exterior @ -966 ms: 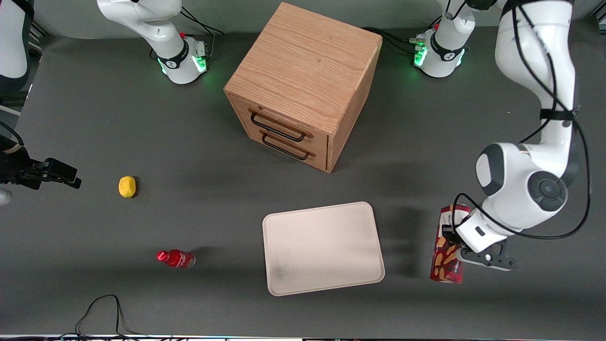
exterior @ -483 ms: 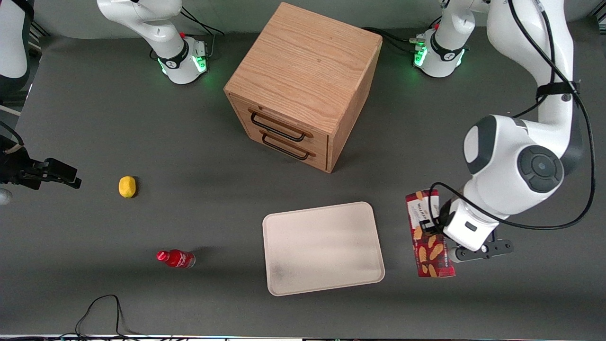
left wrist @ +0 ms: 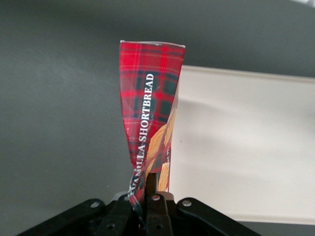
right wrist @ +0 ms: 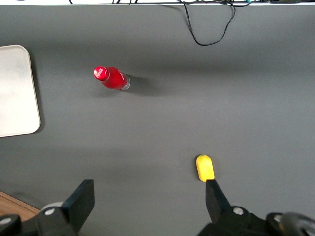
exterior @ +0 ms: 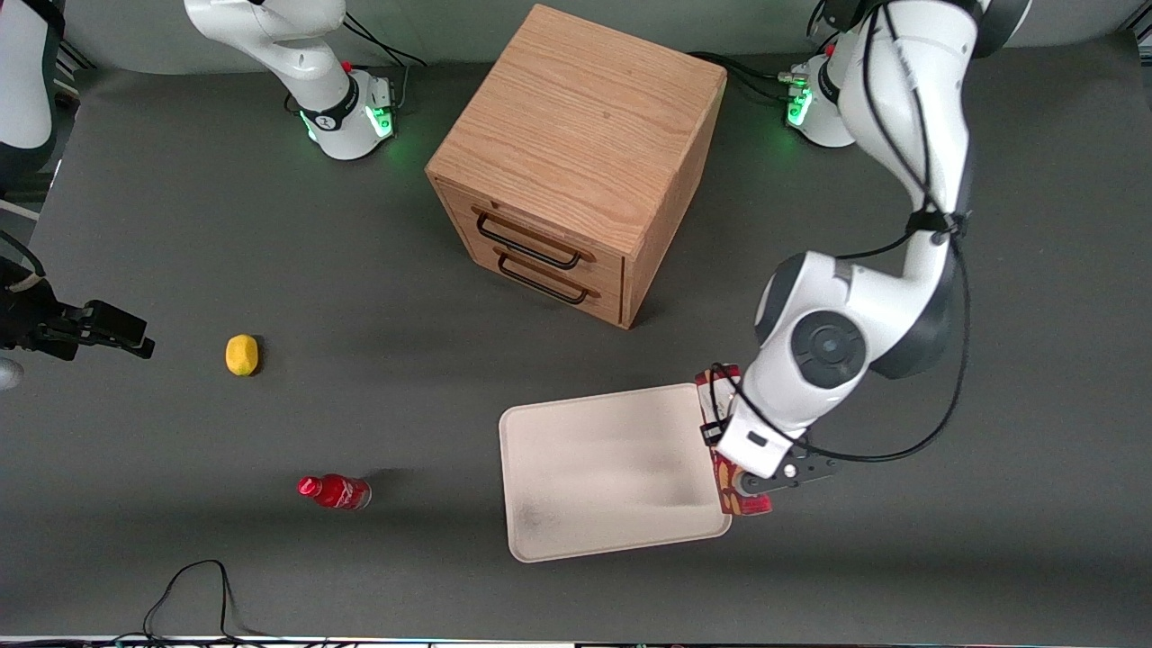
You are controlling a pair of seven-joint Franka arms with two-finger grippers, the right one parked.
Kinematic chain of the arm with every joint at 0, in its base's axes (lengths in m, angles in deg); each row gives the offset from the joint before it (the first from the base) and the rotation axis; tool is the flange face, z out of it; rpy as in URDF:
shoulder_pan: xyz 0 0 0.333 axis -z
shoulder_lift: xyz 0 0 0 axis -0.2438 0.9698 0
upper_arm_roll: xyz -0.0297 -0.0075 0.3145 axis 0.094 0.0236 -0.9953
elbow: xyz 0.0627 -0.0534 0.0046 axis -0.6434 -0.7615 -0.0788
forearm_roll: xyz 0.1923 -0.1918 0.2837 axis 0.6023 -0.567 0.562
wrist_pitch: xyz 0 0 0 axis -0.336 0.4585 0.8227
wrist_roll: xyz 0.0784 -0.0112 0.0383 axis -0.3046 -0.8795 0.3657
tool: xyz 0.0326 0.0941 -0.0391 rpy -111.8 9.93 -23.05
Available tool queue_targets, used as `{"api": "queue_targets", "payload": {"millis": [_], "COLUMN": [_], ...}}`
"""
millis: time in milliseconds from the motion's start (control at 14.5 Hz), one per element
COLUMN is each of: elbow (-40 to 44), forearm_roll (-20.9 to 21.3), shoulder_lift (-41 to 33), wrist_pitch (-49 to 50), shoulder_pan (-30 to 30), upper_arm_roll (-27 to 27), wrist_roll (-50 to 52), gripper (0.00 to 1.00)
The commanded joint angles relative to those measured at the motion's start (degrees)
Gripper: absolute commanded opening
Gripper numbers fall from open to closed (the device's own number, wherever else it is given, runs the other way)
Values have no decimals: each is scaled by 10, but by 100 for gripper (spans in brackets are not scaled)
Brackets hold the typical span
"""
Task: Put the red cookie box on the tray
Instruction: 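Lower the cookie box onto the tray with the left gripper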
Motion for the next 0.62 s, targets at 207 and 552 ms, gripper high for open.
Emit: {"api": "queue_targets", "payload": {"millis": [207,552], "elbow": [26,1], "forearm_roll": [35,36], "shoulder_lift": [51,71], "wrist_pitch": [-42,-107], "shoulder_pan": [13,21], "upper_arm_roll": [6,8], "wrist_roll": [12,23], "gripper": [0,0]}}
